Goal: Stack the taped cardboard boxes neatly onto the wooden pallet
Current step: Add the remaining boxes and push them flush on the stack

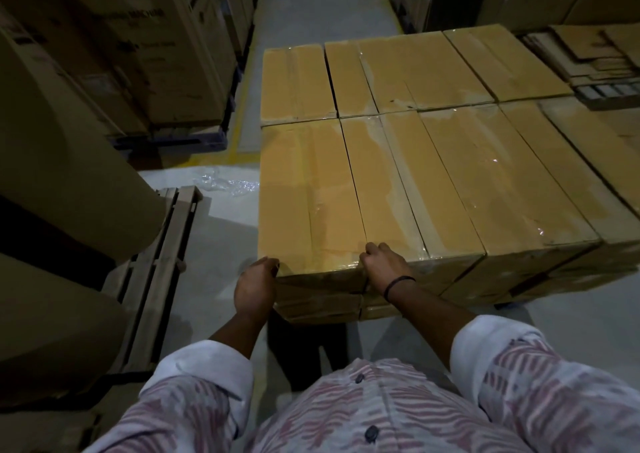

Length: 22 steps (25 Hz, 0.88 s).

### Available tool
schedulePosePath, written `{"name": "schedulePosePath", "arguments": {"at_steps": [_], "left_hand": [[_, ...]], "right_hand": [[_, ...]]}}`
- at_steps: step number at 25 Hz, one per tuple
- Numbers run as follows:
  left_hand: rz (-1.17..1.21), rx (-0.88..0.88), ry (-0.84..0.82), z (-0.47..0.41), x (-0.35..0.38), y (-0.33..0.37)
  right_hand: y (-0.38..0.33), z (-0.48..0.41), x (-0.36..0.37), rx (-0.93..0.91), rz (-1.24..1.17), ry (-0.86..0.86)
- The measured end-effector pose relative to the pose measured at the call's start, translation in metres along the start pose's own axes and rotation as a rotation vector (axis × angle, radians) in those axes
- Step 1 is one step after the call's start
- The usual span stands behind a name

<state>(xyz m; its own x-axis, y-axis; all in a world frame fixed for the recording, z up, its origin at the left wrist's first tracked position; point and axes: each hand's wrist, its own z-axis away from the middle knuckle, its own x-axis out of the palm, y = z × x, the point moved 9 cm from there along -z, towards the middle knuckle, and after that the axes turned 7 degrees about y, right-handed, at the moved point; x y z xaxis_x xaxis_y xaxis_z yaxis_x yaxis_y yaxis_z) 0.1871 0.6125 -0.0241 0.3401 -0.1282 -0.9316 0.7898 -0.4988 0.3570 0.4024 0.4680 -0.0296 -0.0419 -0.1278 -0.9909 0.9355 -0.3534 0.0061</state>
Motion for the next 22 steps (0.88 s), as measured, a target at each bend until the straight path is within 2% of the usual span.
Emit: {"name": "schedulePosePath", "arguments": {"at_steps": [6,11,13,18,22], "left_hand": [[-0.014,-0.037,-0.017,-0.002,0.0,-0.002],[-0.118,-0.018,-0.108,-0.001,0.008,0.003],[-0.169,0.038,-0.124,-0.001,0.01,0.011],[-0.164,0.348,-0.244,0.005,0.032,0.064],[-0.164,0.397,-0.422,0.012,0.059,0.096]], "right_hand": [[-0.001,-0.004,0.002,-0.003,0.015,-0.008],[-0.003,-0.002,0.007,-0.025,-0.001,-0.013],[0.0,0.001,0.01,-0.04,-0.008,-0.01],[0.002,0.002,0.009,-0.072,0.009,-0.01],[0.0,0.003,0.008,-0.081,0.031,-0.009]]}}
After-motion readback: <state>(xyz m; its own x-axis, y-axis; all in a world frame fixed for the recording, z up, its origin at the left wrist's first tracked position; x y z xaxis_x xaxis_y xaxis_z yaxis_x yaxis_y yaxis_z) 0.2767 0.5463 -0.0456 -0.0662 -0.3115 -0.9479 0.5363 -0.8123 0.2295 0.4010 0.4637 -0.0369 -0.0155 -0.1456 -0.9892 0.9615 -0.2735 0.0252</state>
